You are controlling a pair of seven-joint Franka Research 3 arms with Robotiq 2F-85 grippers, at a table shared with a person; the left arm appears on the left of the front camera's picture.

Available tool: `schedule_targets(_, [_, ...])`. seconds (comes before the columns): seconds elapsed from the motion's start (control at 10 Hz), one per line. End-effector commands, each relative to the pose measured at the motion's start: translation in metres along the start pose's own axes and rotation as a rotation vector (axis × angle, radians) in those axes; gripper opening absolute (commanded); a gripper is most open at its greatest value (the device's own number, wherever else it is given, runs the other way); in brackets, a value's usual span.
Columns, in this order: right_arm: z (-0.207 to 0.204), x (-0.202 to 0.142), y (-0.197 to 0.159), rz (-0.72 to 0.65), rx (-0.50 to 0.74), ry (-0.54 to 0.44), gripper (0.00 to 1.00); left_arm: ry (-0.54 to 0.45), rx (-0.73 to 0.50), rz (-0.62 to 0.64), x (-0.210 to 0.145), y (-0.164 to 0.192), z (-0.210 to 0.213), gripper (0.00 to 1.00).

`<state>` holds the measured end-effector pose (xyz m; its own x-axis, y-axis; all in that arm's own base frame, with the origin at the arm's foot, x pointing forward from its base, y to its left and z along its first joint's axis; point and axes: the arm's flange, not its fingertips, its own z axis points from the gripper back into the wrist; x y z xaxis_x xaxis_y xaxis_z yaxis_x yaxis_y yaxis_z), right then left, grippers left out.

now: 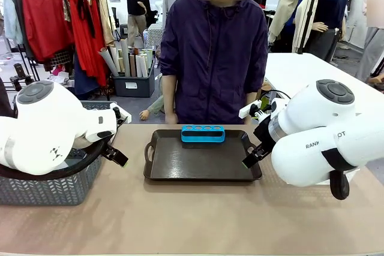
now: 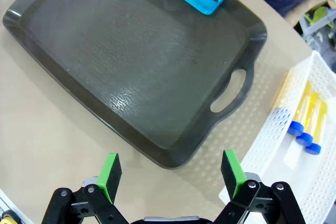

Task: Prepare the laboratory tools.
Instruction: Pick up one Large Measuring Cup and place it on the Handle tray.

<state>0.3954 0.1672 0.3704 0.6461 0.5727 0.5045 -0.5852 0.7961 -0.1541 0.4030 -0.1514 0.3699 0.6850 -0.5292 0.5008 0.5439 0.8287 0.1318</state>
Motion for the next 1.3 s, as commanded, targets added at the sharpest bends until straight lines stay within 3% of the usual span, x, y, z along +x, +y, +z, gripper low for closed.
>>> schedule_targets(0.0, [0.000,0.000,0.000,-0.001,0.000,-0.001,1.00,0.000,0.000,0.000,0.000,0.000,0.000,1.00])
schedule_targets(0.3, [0.000,0.000,0.000,0.000,0.000,0.000,1.00,0.000,0.000,0.000,0.000,0.000,0.000,1.00])
schedule_targets(0.4, [0.003,0.001,0.000,0.003,-0.066,0.042,1.00,0.060,-0.007,-0.004,-0.005,-0.006,0.002,1.00])
schedule_targets(0.8, [0.028,-0.015,0.033,0.015,-0.179,0.104,1.00,0.071,-0.178,-0.089,-0.011,-0.019,0.030,1.00])
schedule_targets(1.2, [0.045,-0.017,0.057,-0.028,-0.204,0.149,1.00,0.035,-0.238,-0.146,0.019,-0.029,0.062,1.00])
